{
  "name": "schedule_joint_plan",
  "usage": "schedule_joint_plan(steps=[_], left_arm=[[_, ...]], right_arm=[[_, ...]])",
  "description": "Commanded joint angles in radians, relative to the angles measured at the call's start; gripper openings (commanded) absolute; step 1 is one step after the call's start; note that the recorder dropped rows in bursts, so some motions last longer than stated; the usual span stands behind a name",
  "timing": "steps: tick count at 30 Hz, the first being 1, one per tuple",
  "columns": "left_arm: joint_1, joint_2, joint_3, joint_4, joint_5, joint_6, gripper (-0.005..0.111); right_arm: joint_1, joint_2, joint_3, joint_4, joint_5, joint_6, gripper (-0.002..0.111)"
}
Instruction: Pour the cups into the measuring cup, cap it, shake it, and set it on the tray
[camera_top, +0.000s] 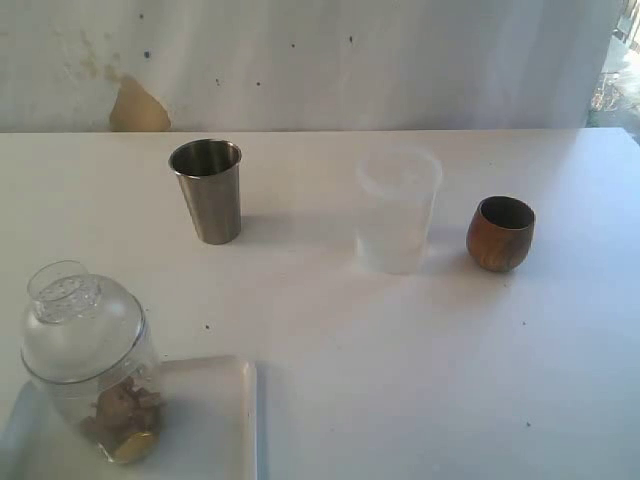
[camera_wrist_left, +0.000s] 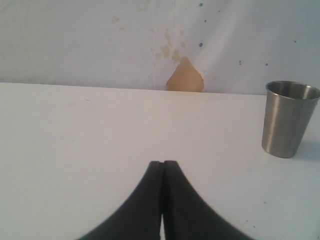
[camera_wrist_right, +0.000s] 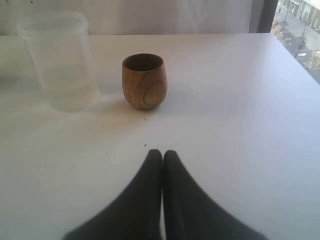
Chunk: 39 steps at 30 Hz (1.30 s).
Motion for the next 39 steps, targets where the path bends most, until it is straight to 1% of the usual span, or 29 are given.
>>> schedule_joint_plan(steps=[1, 4, 7, 11, 13, 39], left_arm=[[-0.003, -0.004, 0.005, 0.011, -0.009, 0.004, 0.000], [-0.003, -0.004, 0.005, 0.014, -0.009, 0.020, 0.000], [-0.003, -0.004, 0.005, 0.014, -0.009, 0.098, 0.000], [-0.003, -0.004, 0.005, 0.014, 0.000, 0.079, 0.000], [-0.003, -0.004, 0.005, 0.014, 0.000, 0.015, 0.000], [-0.003, -0.004, 0.005, 0.014, -0.009, 0.015, 0.000]], right_arm=[[0.005, -0.006, 0.004, -0.006, -0.003, 0.005, 0.000], [0.005, -0.006, 0.004, -0.004, -0.003, 0.005, 0.000], [0.005, -0.006, 0.004, -0.004, -0.003, 0.005, 0.000], [0.005, -0.006, 0.004, -0.004, -0.003, 0.005, 0.000], [0.005, -0.006, 0.004, -0.004, -0.003, 0.005, 0.000], [0.005, -0.006, 0.004, -0.004, -0.003, 0.005, 0.000]])
